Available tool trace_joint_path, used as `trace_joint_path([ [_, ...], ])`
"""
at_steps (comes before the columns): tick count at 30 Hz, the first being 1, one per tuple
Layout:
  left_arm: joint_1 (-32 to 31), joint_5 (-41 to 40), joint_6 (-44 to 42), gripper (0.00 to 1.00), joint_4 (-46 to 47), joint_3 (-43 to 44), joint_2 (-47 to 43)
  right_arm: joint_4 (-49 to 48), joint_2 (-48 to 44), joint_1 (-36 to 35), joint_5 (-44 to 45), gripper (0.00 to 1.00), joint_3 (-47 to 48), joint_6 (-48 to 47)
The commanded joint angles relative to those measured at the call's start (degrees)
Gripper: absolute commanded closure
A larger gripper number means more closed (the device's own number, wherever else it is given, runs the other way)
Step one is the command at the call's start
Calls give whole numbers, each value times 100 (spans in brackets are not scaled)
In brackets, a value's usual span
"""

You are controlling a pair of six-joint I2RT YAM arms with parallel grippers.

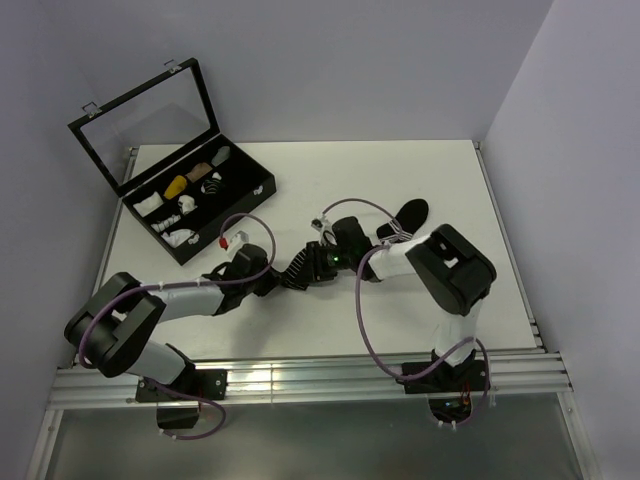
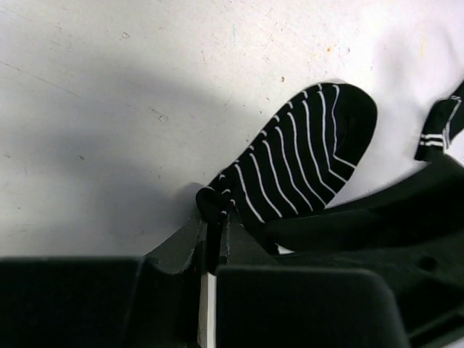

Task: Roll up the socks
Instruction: Roll the sock at the center of the board.

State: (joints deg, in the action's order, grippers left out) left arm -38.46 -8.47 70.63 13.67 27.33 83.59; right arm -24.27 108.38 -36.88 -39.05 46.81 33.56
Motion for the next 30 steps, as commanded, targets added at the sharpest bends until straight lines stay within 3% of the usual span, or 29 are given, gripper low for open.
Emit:
trace_joint_path([
  [1, -13, -155, -242, 100, -953, 290, 61, 345, -729, -161, 1527, 59, -390, -824],
  [8, -13, -234, -532, 100, -2025, 949, 122, 72, -1758, -1415, 4032, 58, -901, -1826],
  [11, -4, -173, -594, 100, -2228, 1160, 183, -191, -1873, -1812, 4474, 58, -998, -2160],
  [25, -4, -23, -568, 100, -2334, 1257, 210, -359, -1091, -2349, 4696, 57, -488, -2618],
  [27, -4, 12, -542, 100, -2299, 1248, 219, -324, -1003, -2376, 4722, 60, -445, -2600],
  [30, -13, 56, -489, 100, -2211, 1196, 202, -297, -889, -2376, 4757, 74, -427, -2521],
])
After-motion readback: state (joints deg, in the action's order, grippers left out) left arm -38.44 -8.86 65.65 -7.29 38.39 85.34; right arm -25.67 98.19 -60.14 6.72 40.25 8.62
